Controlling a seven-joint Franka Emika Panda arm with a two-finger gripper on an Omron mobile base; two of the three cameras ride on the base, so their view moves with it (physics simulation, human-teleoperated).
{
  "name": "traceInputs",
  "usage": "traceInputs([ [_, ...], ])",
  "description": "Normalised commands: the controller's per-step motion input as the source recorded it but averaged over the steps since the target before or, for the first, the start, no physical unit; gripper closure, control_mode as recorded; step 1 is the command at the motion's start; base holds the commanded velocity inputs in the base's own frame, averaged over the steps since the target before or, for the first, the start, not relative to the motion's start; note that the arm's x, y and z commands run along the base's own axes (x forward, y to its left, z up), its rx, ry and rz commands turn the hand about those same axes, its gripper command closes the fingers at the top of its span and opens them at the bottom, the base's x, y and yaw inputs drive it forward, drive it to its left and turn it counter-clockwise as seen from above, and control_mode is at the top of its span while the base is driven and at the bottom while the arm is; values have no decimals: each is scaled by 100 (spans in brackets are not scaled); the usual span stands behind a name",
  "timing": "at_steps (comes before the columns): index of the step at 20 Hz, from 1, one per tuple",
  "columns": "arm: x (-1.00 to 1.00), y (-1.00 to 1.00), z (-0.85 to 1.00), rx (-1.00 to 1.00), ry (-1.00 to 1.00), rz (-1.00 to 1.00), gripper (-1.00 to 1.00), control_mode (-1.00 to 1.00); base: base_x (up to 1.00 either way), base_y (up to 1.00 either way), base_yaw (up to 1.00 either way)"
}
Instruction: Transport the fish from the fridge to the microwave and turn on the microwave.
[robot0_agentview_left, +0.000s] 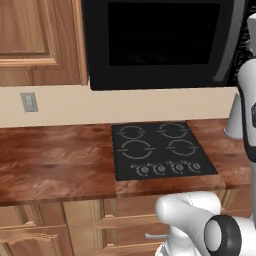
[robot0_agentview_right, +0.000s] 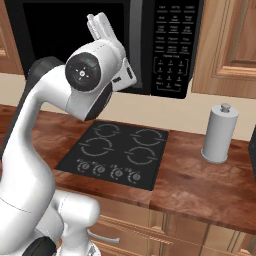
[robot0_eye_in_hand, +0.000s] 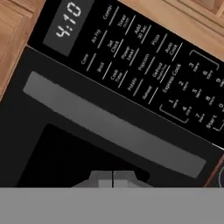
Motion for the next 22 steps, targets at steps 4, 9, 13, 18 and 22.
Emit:
traceInputs([
  [4,0,-33,-2,22,0,0,100,-100,0,0,0],
  [9,0,-28,-10,17,0,0,100,-100,0,0,0],
  [13,0,-11,-34,6,-1,0,100,-100,0,0,0],
  [18,0,-2,-36,4,0,0,100,-100,0,0,0],
  [22,0,0,-29,6,0,0,100,-100,0,0,0],
])
